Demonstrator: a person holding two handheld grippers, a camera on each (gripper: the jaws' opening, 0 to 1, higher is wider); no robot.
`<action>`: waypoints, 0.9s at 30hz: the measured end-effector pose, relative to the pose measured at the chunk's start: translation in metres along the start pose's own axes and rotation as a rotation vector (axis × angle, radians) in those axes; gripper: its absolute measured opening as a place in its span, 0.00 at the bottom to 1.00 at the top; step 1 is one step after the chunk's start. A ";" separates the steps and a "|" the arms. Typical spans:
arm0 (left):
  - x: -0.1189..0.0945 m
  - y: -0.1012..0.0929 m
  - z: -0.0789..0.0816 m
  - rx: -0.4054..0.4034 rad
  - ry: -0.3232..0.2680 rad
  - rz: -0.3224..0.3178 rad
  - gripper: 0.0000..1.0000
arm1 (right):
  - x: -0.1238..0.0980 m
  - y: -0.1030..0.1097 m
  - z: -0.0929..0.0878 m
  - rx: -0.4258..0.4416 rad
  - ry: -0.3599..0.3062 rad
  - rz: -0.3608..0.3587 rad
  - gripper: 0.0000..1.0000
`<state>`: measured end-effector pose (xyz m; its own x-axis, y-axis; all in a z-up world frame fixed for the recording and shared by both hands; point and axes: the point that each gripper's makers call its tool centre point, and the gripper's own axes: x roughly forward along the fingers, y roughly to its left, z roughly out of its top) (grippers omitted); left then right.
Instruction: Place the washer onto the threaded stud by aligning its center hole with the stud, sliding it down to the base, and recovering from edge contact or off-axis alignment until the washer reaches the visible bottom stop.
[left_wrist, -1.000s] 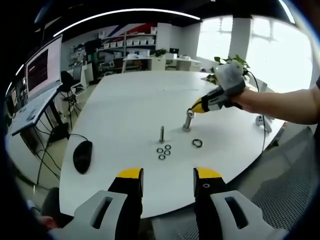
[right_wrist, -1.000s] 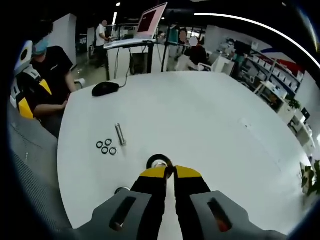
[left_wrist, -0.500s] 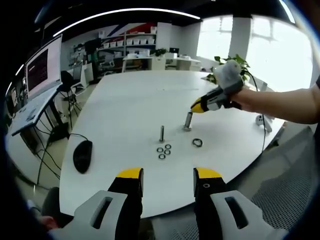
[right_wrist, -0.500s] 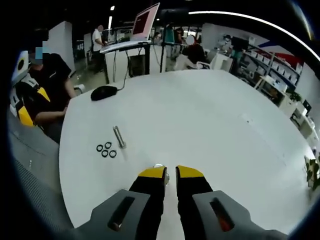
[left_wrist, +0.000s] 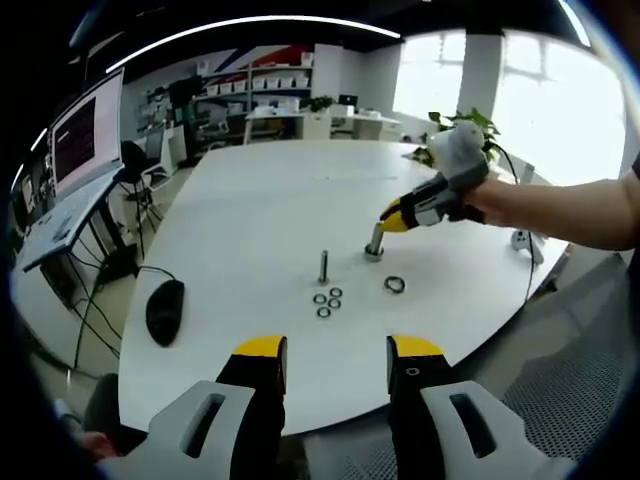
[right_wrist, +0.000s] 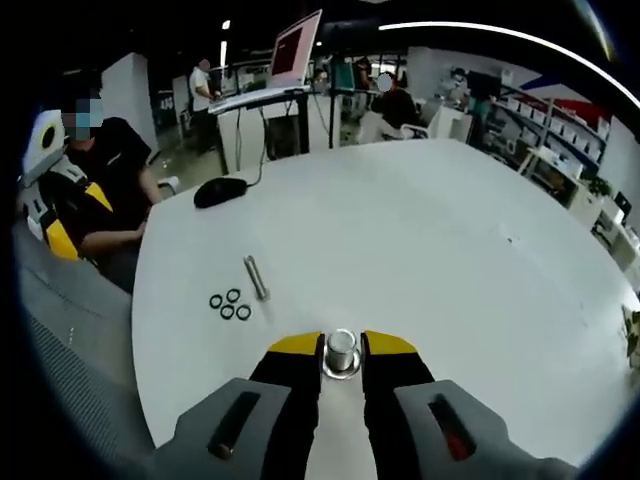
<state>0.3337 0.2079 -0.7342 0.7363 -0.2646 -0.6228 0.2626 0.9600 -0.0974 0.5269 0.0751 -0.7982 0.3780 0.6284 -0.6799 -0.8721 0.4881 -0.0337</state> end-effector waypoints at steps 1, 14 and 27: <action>0.000 0.000 0.000 0.000 0.000 0.000 0.38 | 0.001 0.000 -0.001 0.001 0.002 0.001 0.17; 0.000 0.000 -0.001 -0.001 0.006 -0.003 0.38 | 0.014 -0.002 -0.012 0.019 0.035 -0.012 0.17; 0.001 -0.001 -0.002 0.003 0.013 -0.007 0.38 | 0.009 0.000 -0.017 -0.025 0.018 -0.016 0.14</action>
<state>0.3330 0.2068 -0.7361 0.7266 -0.2700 -0.6318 0.2693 0.9579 -0.0996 0.5249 0.0710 -0.8166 0.3865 0.6097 -0.6920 -0.8736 0.4827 -0.0626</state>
